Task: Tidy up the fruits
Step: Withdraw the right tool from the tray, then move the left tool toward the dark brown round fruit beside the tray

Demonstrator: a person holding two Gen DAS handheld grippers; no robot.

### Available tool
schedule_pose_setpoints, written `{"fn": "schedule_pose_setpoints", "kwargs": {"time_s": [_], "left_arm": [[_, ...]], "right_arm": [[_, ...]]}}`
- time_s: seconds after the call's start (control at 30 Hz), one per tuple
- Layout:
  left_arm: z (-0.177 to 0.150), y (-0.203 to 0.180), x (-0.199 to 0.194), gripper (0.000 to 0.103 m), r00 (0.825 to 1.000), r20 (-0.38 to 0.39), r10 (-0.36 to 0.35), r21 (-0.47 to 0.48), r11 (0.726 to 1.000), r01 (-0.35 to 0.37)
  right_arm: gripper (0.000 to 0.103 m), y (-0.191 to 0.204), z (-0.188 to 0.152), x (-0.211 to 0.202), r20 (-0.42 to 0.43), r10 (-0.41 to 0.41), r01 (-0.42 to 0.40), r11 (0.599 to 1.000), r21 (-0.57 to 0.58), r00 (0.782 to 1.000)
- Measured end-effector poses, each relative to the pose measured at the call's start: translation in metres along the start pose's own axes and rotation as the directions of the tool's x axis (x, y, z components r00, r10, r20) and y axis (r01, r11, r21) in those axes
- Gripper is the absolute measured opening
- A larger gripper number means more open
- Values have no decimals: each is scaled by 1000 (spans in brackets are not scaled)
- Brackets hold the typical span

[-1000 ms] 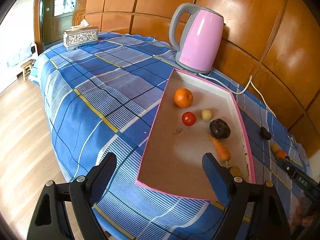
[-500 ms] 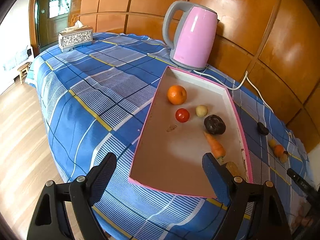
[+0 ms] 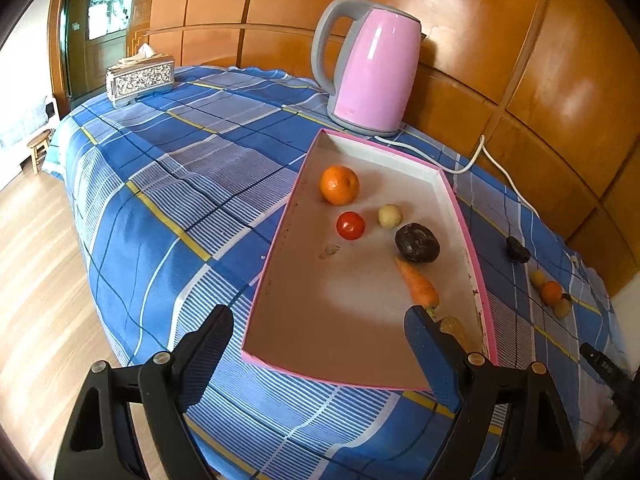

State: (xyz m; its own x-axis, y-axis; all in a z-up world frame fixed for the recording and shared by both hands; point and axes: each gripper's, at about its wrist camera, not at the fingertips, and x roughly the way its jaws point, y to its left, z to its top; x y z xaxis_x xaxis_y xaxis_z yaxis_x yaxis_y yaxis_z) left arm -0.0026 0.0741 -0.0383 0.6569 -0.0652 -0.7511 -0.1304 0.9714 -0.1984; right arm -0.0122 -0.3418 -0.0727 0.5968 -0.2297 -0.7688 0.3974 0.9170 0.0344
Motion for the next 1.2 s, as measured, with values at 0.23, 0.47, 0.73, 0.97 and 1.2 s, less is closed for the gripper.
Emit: {"fn": "schedule_pose_setpoints", "kwargs": {"time_s": [0.23, 0.47, 0.73, 0.97, 1.2], "left_arm": [[-1, -4, 1, 88, 1000, -6, -14, 17, 1000, 14], [-1, -13, 1, 88, 999, -4, -33, 50, 998, 34], [0, -28, 2, 88, 998, -15, -56, 103, 993, 57], [3, -43, 1, 88, 997, -20, -77, 146, 986, 80], [5, -58, 2, 88, 994, -38, -100, 186, 977, 106]], "right_arm": [[35, -23, -2, 4, -4, -68, 68, 995, 67, 998], [36, -48, -4, 6, -11, -131, 132, 983, 129, 991], [36, -76, -8, 9, -25, -182, 184, 964, 191, 983], [37, -95, -10, 12, -38, -217, 219, 948, 232, 976], [37, -106, -13, 18, -54, -236, 242, 937, 250, 970]]}}
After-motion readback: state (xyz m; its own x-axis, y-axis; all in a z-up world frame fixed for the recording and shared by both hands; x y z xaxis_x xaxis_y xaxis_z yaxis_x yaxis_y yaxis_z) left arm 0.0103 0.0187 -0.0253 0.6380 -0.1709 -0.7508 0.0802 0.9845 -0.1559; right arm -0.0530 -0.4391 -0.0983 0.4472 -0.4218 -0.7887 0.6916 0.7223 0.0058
